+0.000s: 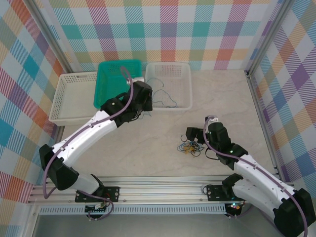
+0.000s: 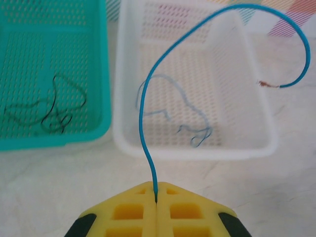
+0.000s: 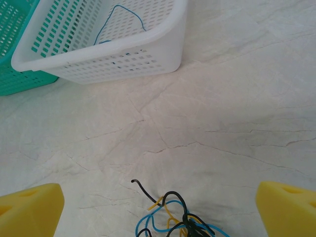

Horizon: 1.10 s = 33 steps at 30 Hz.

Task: Untangle the cables

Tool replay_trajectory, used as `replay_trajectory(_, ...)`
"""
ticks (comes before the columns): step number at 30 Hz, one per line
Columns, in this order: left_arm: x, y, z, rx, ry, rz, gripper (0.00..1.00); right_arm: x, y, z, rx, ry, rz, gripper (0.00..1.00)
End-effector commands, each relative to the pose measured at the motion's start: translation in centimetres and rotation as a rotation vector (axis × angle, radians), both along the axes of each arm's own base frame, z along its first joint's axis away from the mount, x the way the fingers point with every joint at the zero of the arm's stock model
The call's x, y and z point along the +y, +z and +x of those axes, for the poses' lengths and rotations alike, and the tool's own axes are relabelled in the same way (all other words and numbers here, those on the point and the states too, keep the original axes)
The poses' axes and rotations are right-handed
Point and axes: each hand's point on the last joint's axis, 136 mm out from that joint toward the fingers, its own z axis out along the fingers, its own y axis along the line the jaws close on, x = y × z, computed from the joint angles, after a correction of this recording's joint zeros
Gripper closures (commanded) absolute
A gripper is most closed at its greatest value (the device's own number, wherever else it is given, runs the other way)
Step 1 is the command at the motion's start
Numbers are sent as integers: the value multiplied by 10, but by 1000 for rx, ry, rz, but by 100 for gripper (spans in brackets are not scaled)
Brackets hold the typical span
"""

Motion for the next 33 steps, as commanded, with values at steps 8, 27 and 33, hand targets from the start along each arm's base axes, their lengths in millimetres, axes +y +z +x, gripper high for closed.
replay_trajectory(8,-41,-30,110,-3,-14,89,100,-9,3,-9,-15,-31,29,0)
replay_trajectory(27,-114,-66,70,33,-372,-3,0,-32,-32,-38,164,-147,46,0)
replay_trajectory(33,-112,-68,11,37,-402,-82,0,-38,-53,-53,360,-244,88,0)
